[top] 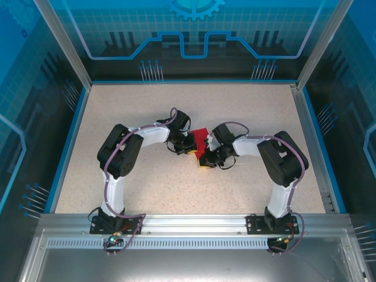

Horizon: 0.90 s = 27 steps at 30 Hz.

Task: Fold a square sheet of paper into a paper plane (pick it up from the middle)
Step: Third fold the triangle at the center of the table.

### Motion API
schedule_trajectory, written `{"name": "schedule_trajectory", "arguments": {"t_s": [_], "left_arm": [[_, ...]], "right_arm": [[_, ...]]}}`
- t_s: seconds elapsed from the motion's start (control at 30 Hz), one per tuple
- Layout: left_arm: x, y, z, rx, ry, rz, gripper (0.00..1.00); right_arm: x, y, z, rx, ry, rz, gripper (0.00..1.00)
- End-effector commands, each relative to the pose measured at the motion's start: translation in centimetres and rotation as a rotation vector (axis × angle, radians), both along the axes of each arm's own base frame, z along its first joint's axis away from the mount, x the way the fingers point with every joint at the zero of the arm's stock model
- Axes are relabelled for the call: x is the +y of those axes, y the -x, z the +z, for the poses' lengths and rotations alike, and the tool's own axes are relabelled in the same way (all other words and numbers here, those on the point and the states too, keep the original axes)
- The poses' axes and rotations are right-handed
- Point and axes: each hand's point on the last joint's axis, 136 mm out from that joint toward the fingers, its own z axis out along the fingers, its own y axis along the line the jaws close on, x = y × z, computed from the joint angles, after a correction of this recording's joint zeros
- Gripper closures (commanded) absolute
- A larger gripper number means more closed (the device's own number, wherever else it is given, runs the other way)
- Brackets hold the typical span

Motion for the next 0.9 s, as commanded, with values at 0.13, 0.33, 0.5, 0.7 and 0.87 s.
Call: {"name": "schedule_trajectory", "arguments": {"t_s": [0.13,0.33,0.5,0.7,0.87], "left_arm": [[1.9,1.8,-3.3,0.089,-0.123,0.006,1.00],[1.7,1.7,-3.2,0.086,-0.121,0.002,1.00],[1.7,1.8,-3.1,0.088,-0.121,-0.001,1.00],[1.8,1.9,-3.2,0.089,-0.126,-0.006,1.00],[1.8,1.8,-3.0,0.084,-0.127,-0.008,1.00]], "right_arm": [[-0.2,-2.0,3.1,-0.087,-0.016,-0.043,1.00],[-1.4,-4.3,2.9,-0.101,-0.007,-0.096,1.00],[-1.5,-5.1,1.0,-0.065,0.008,-0.138,1.00],[-2.9,-4.5,-2.1,0.021,0.081,-0.202,1.00],[-2.4,-5.9,0.8,-0.037,0.021,-0.222,1.00]]}}
